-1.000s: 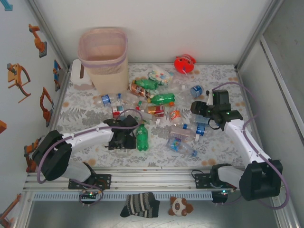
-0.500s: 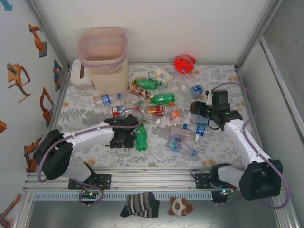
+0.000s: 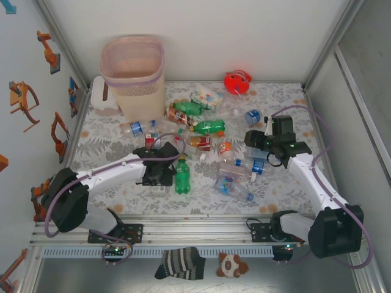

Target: Put the plastic bottles in the bin

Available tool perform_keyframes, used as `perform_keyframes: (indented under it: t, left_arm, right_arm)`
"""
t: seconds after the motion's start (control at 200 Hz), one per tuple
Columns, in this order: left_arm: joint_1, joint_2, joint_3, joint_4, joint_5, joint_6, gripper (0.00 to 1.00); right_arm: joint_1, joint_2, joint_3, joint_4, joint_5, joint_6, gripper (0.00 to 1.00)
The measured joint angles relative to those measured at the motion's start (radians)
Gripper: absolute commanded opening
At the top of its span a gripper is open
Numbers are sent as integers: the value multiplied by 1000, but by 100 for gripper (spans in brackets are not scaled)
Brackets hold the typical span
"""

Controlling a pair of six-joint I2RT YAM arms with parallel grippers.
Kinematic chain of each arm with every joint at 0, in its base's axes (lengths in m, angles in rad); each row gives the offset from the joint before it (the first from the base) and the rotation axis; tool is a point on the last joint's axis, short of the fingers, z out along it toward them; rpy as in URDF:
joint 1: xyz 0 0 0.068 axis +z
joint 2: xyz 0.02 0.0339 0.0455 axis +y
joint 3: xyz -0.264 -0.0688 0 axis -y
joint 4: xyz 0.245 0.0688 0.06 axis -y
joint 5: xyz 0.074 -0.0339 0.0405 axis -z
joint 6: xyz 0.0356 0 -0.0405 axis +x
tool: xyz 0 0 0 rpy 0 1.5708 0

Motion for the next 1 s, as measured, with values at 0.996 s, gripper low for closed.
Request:
perform_keyframes:
  t: [0.996]
  left_arm:
    - [383,72,782,127,-20,435,57]
  right_arm:
    - [2,-88,87,-117,23,0,75]
